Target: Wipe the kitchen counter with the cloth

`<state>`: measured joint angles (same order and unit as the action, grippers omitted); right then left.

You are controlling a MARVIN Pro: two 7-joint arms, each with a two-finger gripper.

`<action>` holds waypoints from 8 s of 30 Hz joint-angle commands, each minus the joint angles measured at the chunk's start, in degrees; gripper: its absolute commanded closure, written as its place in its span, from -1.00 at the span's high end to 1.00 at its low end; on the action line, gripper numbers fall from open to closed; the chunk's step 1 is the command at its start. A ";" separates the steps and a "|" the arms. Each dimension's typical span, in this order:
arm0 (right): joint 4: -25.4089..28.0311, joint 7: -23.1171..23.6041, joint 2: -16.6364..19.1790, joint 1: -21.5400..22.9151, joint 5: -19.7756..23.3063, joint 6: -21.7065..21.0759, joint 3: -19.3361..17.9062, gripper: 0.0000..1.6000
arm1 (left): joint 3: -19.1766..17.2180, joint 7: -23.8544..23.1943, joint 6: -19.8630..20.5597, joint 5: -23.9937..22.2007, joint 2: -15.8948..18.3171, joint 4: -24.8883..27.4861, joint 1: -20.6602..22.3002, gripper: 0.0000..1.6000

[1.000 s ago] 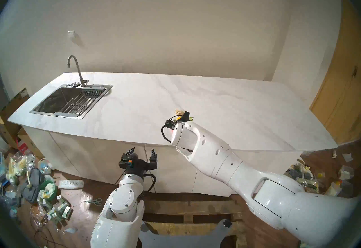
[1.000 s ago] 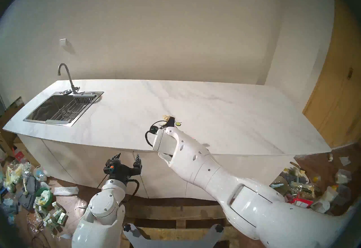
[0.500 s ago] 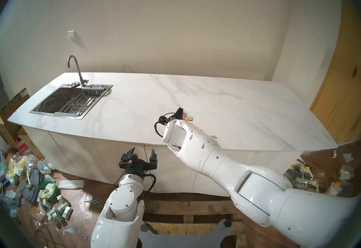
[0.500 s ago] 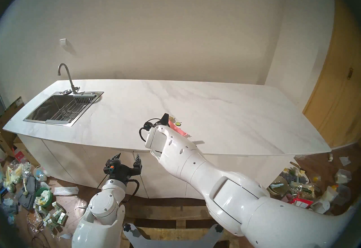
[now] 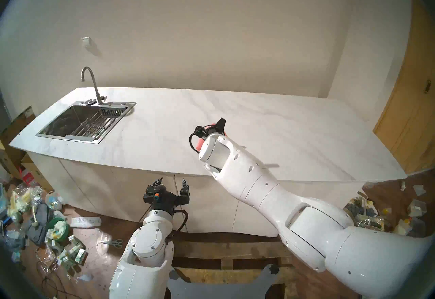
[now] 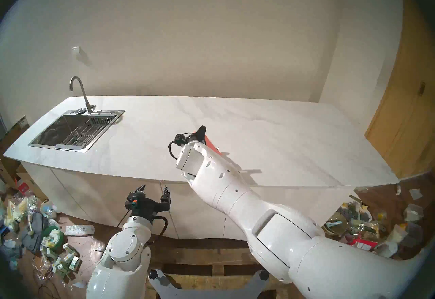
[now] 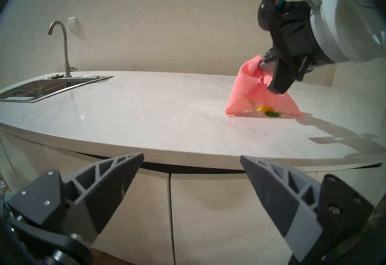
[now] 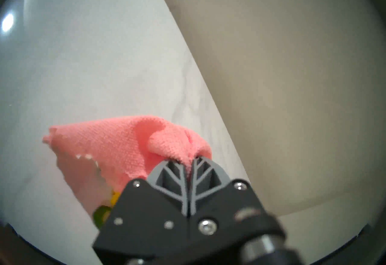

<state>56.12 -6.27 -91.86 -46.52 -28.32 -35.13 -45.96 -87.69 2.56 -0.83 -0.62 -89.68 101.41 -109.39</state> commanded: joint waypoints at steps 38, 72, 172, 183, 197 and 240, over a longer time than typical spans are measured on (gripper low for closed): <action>-11.96 1.89 1.16 1.28 0.54 3.63 -1.04 -1.00 | 0.16 -0.31 -0.34 -0.16 0.15 1.73 0.24 1.00; -16.00 5.20 -9.08 5.97 0.41 6.69 5.15 -1.00 | 0.18 -0.31 -0.34 -0.18 0.19 1.77 0.22 1.00; 4.86 2.86 16.93 0.56 -3.52 2.86 3.22 -1.00 | 0.19 0.07 -0.34 -0.13 0.08 0.49 0.76 1.00; 12.74 5.67 21.14 -4.04 -3.47 3.44 4.76 -1.00 | 0.20 0.19 -0.36 -0.13 0.08 0.11 0.95 1.00; 23.33 8.96 25.15 -9.00 -3.24 3.63 7.75 -1.00 | 0.25 0.31 -0.45 -0.13 0.09 0.01 1.15 1.00; 25.73 13.60 15.04 -6.57 -5.01 -9.47 11.73 -1.00 | 0.54 0.25 -0.39 -0.47 0.63 1.54 0.39 1.00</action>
<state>86.03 7.82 -70.74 -59.79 -31.42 -46.82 -35.57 -87.27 3.06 -0.83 -0.96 -89.13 101.42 -109.24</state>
